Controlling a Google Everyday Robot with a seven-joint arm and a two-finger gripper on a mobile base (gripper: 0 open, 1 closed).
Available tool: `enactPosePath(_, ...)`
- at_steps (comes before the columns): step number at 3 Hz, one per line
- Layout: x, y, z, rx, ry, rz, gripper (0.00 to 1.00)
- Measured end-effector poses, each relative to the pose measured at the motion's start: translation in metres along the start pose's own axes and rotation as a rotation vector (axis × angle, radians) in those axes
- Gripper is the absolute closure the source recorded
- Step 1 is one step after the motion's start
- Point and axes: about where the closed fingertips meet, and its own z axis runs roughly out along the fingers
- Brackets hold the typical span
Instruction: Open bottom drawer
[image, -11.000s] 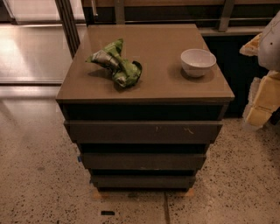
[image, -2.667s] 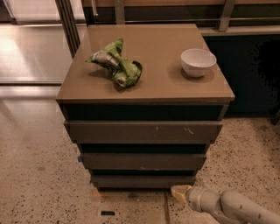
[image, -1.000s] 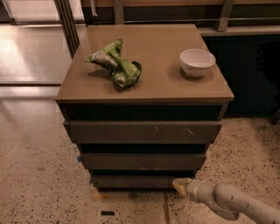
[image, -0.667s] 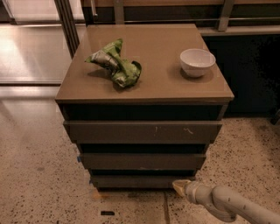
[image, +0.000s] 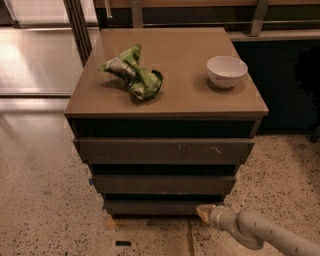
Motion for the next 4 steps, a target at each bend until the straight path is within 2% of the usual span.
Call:
enactPosePath(1, -0.031, -0.035, 0.030, 0.047, -0.026, -0.067, 1.00)
enactPosePath(2, -0.029, -0.034, 0.030, 0.049, -0.026, -0.070, 1.00)
enactPosePath(3, -0.017, -0.033, 0.029, 0.083, -0.014, -0.027, 1.00)
enactPosePath(4, -0.004, -0.033, 0.030, 0.155, -0.022, 0.008, 1.00)
